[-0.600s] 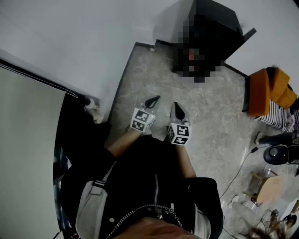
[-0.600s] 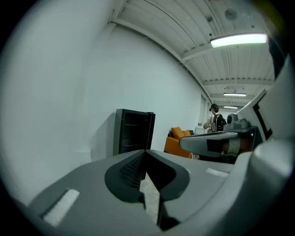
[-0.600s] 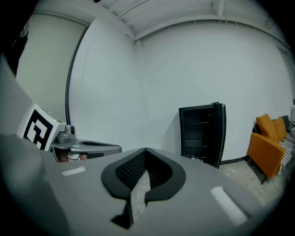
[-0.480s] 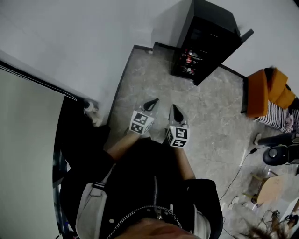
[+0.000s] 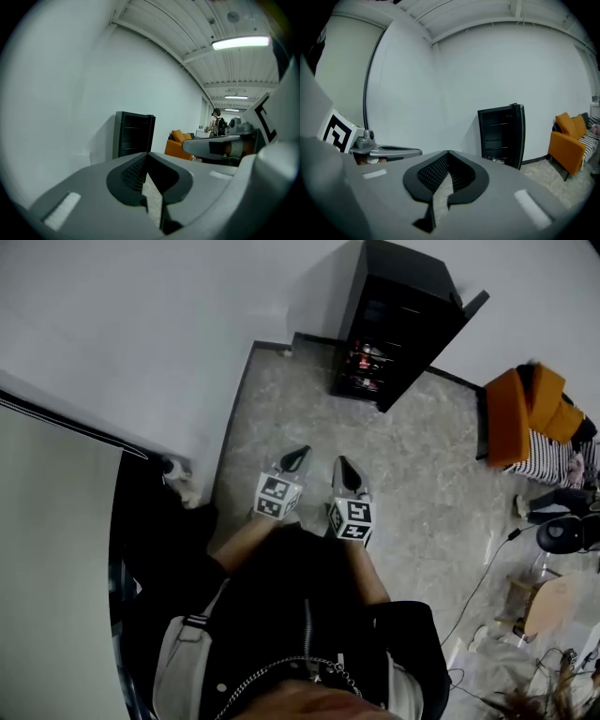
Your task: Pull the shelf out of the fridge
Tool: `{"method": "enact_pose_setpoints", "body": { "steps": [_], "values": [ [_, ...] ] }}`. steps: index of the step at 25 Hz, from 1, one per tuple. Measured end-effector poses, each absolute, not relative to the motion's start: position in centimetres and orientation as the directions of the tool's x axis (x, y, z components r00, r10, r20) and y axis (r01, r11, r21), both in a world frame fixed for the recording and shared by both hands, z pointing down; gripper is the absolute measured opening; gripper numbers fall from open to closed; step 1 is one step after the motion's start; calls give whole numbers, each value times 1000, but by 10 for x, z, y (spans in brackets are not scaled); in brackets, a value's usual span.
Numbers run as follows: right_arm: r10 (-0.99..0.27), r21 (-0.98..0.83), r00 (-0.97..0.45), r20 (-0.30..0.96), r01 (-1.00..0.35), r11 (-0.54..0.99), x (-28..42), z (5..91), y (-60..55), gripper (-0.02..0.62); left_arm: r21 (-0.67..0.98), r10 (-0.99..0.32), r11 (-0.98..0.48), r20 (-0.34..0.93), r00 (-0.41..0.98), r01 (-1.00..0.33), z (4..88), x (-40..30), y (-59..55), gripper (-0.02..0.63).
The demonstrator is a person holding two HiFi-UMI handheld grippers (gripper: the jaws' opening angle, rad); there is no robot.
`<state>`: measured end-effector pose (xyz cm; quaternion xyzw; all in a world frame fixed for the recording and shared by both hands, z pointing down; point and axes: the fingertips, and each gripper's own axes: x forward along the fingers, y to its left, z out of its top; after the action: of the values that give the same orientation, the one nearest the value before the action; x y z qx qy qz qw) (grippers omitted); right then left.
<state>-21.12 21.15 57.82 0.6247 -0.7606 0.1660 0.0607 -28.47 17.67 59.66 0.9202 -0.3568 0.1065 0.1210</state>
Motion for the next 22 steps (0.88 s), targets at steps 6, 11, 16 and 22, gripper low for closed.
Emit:
{"method": "enact_pose_setpoints", "body": {
  "steps": [6, 11, 16, 22],
  "values": [
    [-933, -168, -194, 304, -975, 148, -206, 577, 216, 3, 147, -622, -724, 282, 730, -674, 598, -280, 180, 11],
    [-937, -184, -203, 284, -971, 155, -191, 571, 206, 3, 137, -636, -716, 274, 721, -684, 590, -268, 172, 9],
    [-925, -185, -216, 311, -969, 164, -173, 567, 213, 3, 152, -638, -708, 281, 717, -689, 592, -248, 175, 9],
    [-929, -181, -223, 294, -968, 175, -139, 560, 221, 3, 144, -606, -739, 286, 742, -658, 591, -203, 194, 9]
  ]
}}
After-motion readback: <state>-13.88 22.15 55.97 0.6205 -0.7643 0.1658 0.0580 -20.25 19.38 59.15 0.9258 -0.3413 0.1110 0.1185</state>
